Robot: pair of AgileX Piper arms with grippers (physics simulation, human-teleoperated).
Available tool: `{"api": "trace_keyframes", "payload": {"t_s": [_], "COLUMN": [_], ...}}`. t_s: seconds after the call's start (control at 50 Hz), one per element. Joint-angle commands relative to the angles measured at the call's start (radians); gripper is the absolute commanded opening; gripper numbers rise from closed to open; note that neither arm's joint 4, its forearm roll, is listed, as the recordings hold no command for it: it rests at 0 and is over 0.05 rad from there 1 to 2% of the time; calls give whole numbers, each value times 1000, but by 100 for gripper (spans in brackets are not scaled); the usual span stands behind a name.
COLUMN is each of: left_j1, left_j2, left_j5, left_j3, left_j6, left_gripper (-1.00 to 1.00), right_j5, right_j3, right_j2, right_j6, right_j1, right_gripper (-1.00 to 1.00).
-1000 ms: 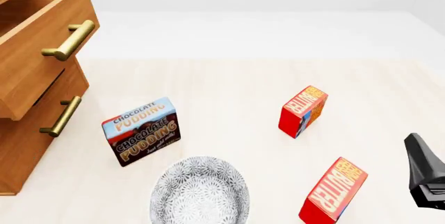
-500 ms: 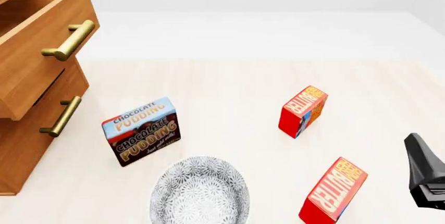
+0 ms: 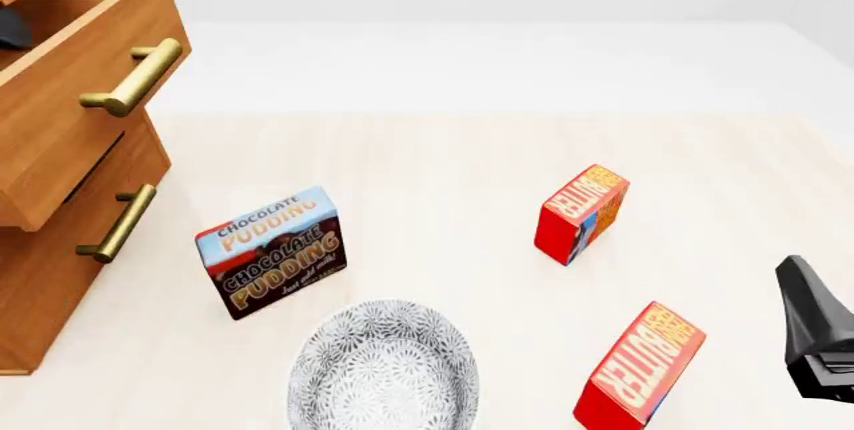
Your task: Put the butter at the front in the top drawer of the cabinet and close it.
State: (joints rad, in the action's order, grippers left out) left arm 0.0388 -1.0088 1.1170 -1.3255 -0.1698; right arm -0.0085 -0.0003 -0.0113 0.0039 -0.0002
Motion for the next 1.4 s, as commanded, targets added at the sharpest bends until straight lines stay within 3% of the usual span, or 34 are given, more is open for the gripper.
{"api": "trace_keyframes", "payload": {"t_s": [0.02,0.3,0.64,1.06,1.4], "left_j1": [0,10,-70,-142,-242], "left_j2": [-37,-74,-124,-127,-121], "left_j5": [-55,-86,-144,-127,-149], "left_j3": [39,64,107,106,110], "left_j6": [-17,-26,-56,-74,-137], "left_gripper": [100,100,100,100,100], "right_j5": [2,2,2,2,2], "right_j3": [0,0,0,0,0], "right_j2": [2,2,2,2,2], "right_j6": [-1,-1,-1,-1,1], "right_j1": [0,0,0,0,-1], "right_gripper": [100,100,100,100,100]}}
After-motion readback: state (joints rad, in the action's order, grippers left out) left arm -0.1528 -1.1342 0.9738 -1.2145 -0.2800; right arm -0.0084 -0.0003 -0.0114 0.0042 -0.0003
